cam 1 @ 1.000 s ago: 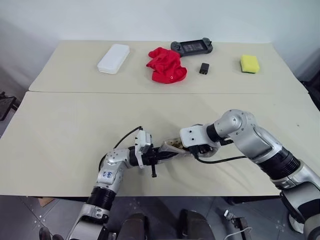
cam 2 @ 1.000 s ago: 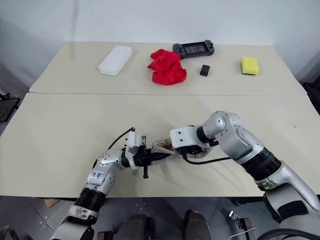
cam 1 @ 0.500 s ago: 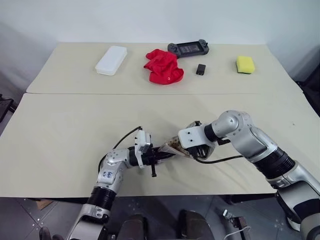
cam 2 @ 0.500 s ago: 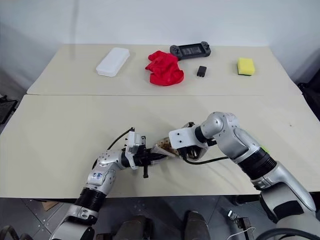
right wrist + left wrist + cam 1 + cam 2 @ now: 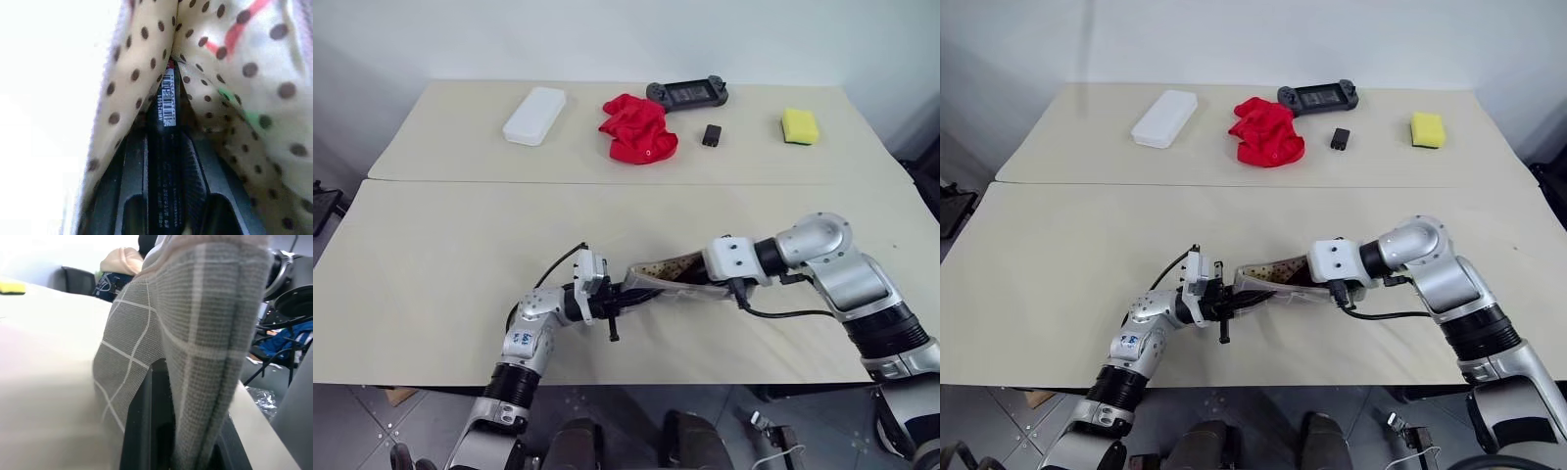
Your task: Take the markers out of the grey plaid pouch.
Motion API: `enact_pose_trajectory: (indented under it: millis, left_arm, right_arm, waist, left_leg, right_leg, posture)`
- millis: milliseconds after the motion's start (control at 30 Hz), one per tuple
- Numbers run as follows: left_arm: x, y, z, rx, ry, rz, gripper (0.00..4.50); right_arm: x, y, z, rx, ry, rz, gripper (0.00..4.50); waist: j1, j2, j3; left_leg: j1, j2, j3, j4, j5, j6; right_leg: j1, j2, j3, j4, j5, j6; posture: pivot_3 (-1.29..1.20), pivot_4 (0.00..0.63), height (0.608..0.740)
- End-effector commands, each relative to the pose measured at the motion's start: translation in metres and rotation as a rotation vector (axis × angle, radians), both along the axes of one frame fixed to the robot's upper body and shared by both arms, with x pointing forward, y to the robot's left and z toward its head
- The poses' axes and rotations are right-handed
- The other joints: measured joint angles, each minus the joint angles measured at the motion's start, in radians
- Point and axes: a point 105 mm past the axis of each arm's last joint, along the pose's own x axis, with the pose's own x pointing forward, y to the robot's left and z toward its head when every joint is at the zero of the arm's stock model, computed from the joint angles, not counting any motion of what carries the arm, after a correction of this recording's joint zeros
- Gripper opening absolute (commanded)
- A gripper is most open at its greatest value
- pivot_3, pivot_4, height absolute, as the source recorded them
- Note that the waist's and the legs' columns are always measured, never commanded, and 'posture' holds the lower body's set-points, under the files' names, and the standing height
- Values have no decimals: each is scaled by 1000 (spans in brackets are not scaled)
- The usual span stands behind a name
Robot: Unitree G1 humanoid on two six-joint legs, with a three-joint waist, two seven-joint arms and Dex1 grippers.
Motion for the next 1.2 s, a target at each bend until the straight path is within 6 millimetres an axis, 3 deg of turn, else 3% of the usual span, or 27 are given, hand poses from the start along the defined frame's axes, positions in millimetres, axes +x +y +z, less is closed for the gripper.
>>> enact_pose_trajectory:
  millis: [33, 233, 400, 567, 633, 867, 1033, 1200]
  left_arm:
    - [1, 4, 0, -1, 4, 9, 0]
    - [0, 5, 1, 0, 6, 8, 0]
    - [-5, 8, -2, 10, 22, 0, 0]
    - [-11, 11, -5, 36, 30, -31, 0]
    - [-11, 12, -6, 40, 32, -29, 0]
    - [-9, 12, -5, 31, 45, -20, 0]
    - [-10, 12, -4, 28, 59, -36, 0]
    - [-10, 16, 2, 23, 86, -52, 0]
  right_arm:
    - [1, -7, 36, 212, -70, 18, 572]
    - [4, -18, 52, 437, 16, -59, 572]
    - [11, -36, 62, 458, -8, -128, 572]
    - [22, -56, 49, 241, -105, -186, 570]
    - [24, -56, 51, 230, -118, -191, 569]
    - [11, -45, 75, 464, -32, -141, 563]
    - [-9, -34, 113, 742, 217, -141, 554]
    - [-16, -52, 143, 923, 399, -211, 554]
  waist:
    - [0, 0, 0]
    - [2, 0, 0]
    - [2, 0, 0]
    - [1, 2, 1]
    - [0, 2, 1]
    - [1, 2, 1]
    - [3, 2, 1]
    - [2, 2, 1]
  left_leg:
    - [0, 0, 0, 0, 0, 0]
    - [0, 0, 0, 0, 0, 0]
    - [0, 0, 0, 0, 0, 0]
    - [0, 0, -1, 0, 0, 0]
    - [1, 0, 0, 0, 0, 0]
    - [1, 0, -1, 0, 0, 0]
    - [0, 1, -4, 0, 0, 0]
    - [0, 2, -10, 0, 0, 0]
  right_leg:
    - [0, 0, 0, 0, 0, 0]
    - [0, 0, 0, 0, 0, 0]
    - [0, 0, 0, 0, 0, 0]
    - [0, 0, -1, 0, 0, 0]
    - [1, 0, 0, -1, 0, 0]
    - [1, 0, 0, 0, 0, 0]
    - [1, 0, 0, 0, 0, 0]
    - [1, -1, 0, 0, 0, 0]
  posture:
    - [0, 150, 740]
    - [0, 150, 740]
    - [0, 150, 740]
    - [0, 150, 740]
    - [0, 150, 740]
    - [0, 150, 740]
    - [0, 150, 740]
    - [0, 150, 740]
